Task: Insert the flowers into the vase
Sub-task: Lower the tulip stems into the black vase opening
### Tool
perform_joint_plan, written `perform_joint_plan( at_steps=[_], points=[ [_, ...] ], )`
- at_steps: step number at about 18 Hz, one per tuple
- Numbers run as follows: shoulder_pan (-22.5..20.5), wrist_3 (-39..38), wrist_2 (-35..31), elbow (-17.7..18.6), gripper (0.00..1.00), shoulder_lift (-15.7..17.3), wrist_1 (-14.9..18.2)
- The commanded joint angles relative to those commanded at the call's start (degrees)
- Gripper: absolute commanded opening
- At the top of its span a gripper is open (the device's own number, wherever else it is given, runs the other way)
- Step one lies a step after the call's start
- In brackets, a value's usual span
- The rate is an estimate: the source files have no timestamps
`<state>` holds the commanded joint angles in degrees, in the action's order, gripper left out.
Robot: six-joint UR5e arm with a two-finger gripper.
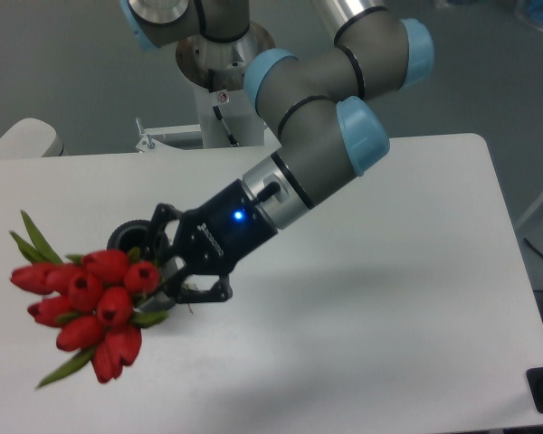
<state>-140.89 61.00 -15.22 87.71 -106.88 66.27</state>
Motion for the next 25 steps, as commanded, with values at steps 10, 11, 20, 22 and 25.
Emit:
perform_joint_plan(
  at_steps=[10, 11, 20, 22, 25],
  points=[
    [0.35, 0.09, 4.58, 11.86, 0.07, 6.77, -5.36],
    [0.61, 0.17, 4.84, 12.92, 0.07, 7.47, -5.45],
    [0.88, 6.83, 4.84, 17.32, 0.09, 8.01, -7.55],
    [0.97, 8.26, 4.76, 18.46, 0.10, 7.83, -8.35],
    [0.88, 10.27, 4.76, 19.86, 0.12, 7.30, -9.49]
  ],
)
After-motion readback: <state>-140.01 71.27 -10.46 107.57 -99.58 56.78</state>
